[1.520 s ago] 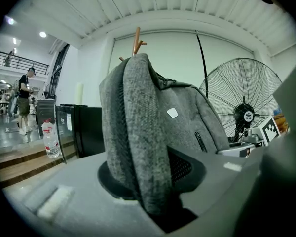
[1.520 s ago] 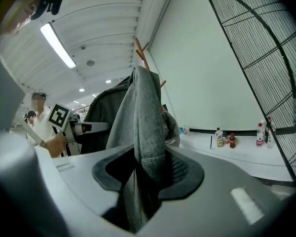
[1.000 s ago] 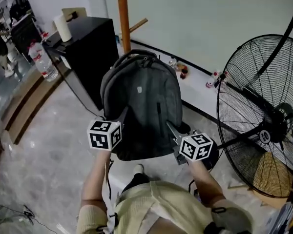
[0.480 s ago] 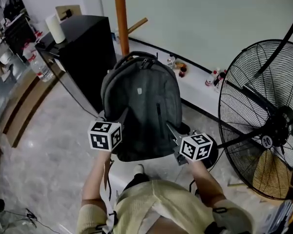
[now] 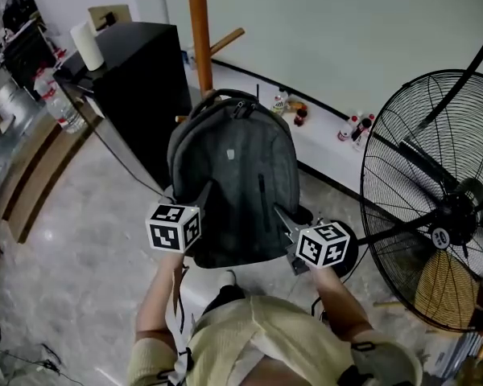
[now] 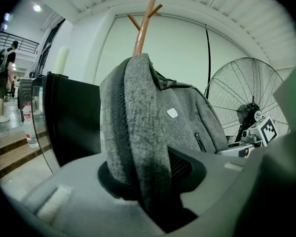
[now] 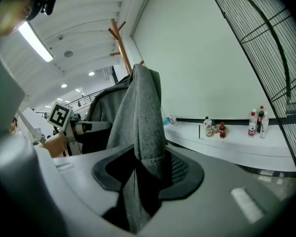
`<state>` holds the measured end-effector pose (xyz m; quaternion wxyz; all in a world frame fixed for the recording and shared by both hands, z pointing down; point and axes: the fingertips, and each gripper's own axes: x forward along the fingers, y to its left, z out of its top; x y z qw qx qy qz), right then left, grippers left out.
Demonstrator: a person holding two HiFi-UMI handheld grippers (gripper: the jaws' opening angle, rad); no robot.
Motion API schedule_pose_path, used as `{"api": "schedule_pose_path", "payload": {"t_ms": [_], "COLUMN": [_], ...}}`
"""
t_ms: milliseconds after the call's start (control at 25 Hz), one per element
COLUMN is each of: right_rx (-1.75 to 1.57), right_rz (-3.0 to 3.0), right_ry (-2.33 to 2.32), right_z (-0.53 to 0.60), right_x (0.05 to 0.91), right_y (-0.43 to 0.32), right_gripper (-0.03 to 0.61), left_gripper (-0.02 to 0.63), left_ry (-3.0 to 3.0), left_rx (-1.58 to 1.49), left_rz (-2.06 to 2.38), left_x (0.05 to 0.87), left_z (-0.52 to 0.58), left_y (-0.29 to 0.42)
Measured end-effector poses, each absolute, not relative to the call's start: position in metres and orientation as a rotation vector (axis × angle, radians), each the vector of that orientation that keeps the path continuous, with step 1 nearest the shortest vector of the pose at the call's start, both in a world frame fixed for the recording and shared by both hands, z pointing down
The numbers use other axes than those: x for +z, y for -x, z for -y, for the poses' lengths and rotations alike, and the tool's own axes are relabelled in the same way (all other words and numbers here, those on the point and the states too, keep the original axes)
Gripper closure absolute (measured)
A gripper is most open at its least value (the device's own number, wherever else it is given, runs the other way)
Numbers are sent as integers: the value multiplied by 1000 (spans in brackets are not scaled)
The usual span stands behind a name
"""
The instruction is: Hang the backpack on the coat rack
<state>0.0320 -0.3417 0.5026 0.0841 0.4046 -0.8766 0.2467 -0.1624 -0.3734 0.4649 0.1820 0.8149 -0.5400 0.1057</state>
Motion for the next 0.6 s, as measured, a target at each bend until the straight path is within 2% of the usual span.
{"api": "schedule_pose_path", "payload": {"t_ms": [600], "right_rx": [710], "right_rz": [2575], "right_ry": [-1248], "right_z": [361], "right_x": [529], "right_y": [-22], "right_gripper": [423], "left_gripper": [476], "left_ry": [-2361], "left_rx": [268], "left_rz": [1539], "left_x": [484], "left_z": [392], "left_y": [173]}}
